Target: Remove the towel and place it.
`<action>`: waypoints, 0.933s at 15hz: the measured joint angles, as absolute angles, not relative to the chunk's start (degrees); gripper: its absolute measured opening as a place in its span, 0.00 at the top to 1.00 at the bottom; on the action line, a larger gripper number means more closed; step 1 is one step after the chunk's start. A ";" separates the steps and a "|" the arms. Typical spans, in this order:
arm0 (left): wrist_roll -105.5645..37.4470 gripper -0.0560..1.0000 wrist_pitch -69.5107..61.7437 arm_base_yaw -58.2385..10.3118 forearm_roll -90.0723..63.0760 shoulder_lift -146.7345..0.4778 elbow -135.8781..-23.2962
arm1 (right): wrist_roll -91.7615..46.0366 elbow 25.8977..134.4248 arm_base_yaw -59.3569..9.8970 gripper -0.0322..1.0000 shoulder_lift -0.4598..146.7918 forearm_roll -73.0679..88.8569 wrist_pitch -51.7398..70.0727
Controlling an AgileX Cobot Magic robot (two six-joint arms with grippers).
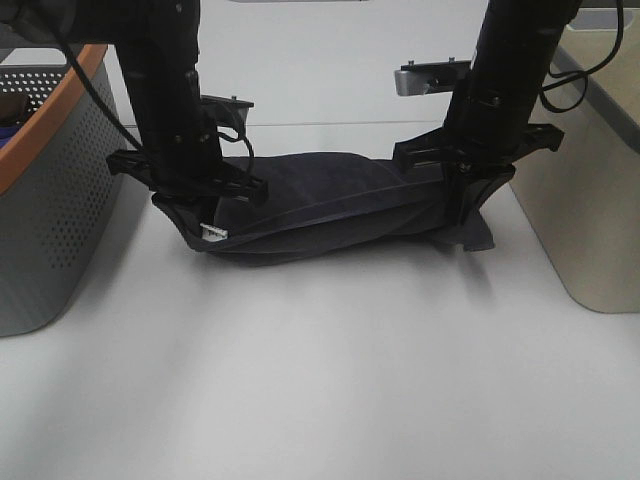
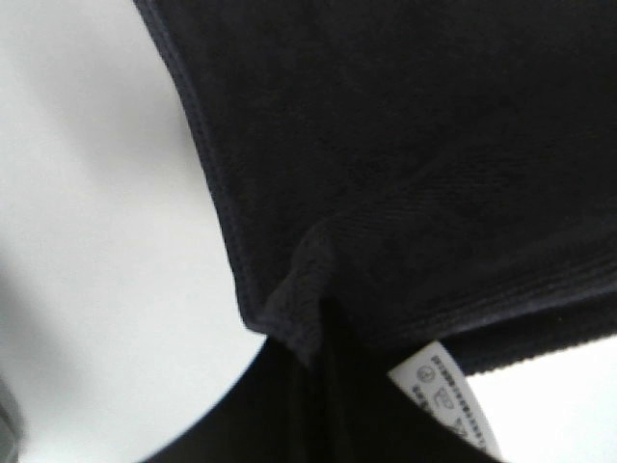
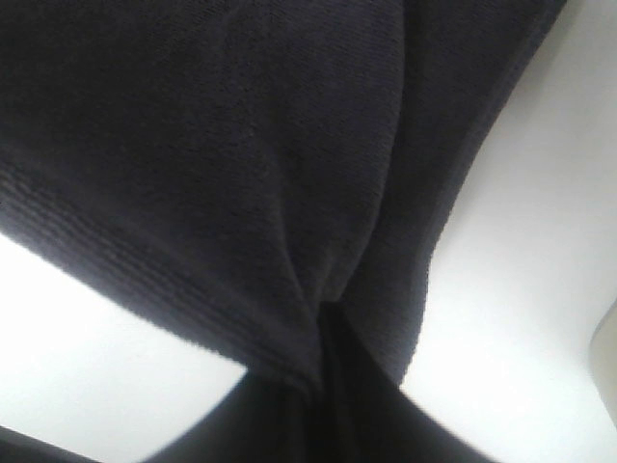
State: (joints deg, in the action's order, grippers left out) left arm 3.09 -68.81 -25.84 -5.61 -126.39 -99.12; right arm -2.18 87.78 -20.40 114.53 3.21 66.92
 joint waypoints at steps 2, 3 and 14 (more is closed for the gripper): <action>2.29 0.95 -68.81 -25.84 -6.65 -126.39 -98.43 | -2.18 87.15 -20.40 0.97 114.53 3.32 66.92; 1.32 0.95 -68.81 -25.84 -6.99 -126.39 -98.43 | -2.18 87.15 -20.40 0.97 114.53 3.32 66.92; -0.46 0.38 -69.04 -25.84 -6.70 -126.39 -98.09 | -2.18 87.15 -20.28 0.37 114.53 4.41 69.50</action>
